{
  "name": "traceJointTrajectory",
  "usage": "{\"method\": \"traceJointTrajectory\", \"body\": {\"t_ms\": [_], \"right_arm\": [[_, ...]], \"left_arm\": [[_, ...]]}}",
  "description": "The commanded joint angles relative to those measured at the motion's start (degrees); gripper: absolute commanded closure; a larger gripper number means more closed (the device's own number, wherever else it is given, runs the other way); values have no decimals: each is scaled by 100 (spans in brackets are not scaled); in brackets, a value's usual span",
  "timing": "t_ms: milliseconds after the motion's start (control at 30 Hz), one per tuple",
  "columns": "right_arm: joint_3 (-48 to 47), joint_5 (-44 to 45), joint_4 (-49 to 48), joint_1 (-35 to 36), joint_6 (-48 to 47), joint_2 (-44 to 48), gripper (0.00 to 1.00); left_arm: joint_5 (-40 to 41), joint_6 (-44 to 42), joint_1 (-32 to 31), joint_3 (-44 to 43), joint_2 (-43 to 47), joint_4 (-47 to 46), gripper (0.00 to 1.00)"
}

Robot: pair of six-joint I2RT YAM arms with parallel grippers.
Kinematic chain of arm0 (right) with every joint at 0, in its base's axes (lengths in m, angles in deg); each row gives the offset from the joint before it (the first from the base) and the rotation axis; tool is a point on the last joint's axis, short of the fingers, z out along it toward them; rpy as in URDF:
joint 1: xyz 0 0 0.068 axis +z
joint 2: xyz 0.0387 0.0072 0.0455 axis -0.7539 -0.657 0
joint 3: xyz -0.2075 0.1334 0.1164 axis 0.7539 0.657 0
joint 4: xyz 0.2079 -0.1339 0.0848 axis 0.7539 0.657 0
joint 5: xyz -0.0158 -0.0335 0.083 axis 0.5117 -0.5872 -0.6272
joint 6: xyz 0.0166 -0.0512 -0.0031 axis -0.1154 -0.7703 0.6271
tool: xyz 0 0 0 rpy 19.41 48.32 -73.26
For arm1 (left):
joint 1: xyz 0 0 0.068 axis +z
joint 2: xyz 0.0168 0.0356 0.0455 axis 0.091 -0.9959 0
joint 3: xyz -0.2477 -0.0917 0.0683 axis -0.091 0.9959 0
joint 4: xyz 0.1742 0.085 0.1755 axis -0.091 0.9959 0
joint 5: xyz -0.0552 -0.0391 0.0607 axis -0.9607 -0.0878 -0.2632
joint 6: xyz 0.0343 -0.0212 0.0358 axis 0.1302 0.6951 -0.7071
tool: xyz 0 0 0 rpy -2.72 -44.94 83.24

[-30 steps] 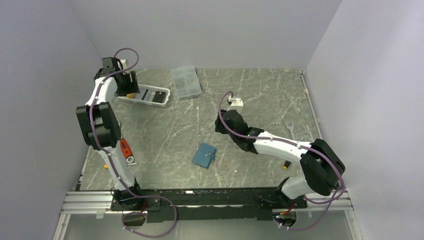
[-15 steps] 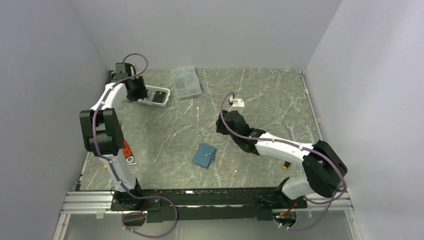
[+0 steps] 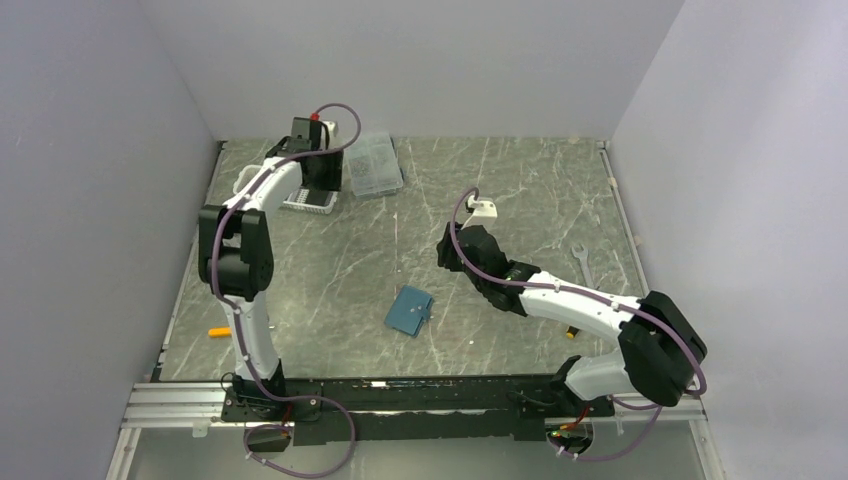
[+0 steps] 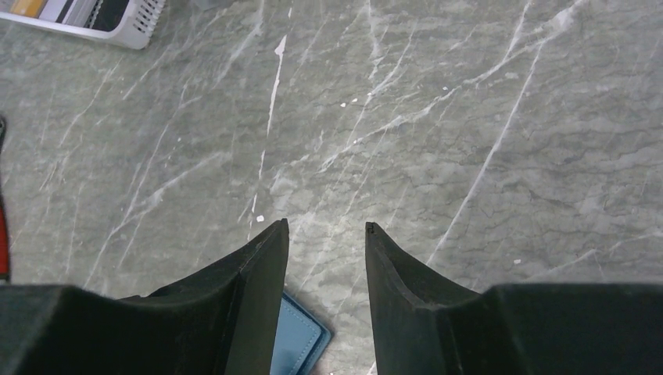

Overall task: Put the credit cards into the card holder
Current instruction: Move the storage box to the center of the board.

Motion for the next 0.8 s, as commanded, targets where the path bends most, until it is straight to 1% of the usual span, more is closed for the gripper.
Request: {"method": "traceJointTrajectory", "body": {"t_ms": [0,133,300,400,500,767], "right_arm": [[-5,150,-103,-27,85,148,57],[7,170,-78,-18,73,181,58],[6,226,-22,-23,76,217,59],[45,261,-39,-28,86,255,59],[121,275,-72,-24,107,325,60],[236,318,-49,-34,131,478,61]], "left_arm": [[523,-437,-179,-156,-168,-87,38],[821,-781,-319,-174,-296,-181,38],[992,-987,-478,1,-323,-394,41],[1097,-1017,-504,4,-404,-433,47],[1180,-1071,-521,-78,-508,-401,50],[1273,-1094,-552,-169,-721,-312,51]]}}
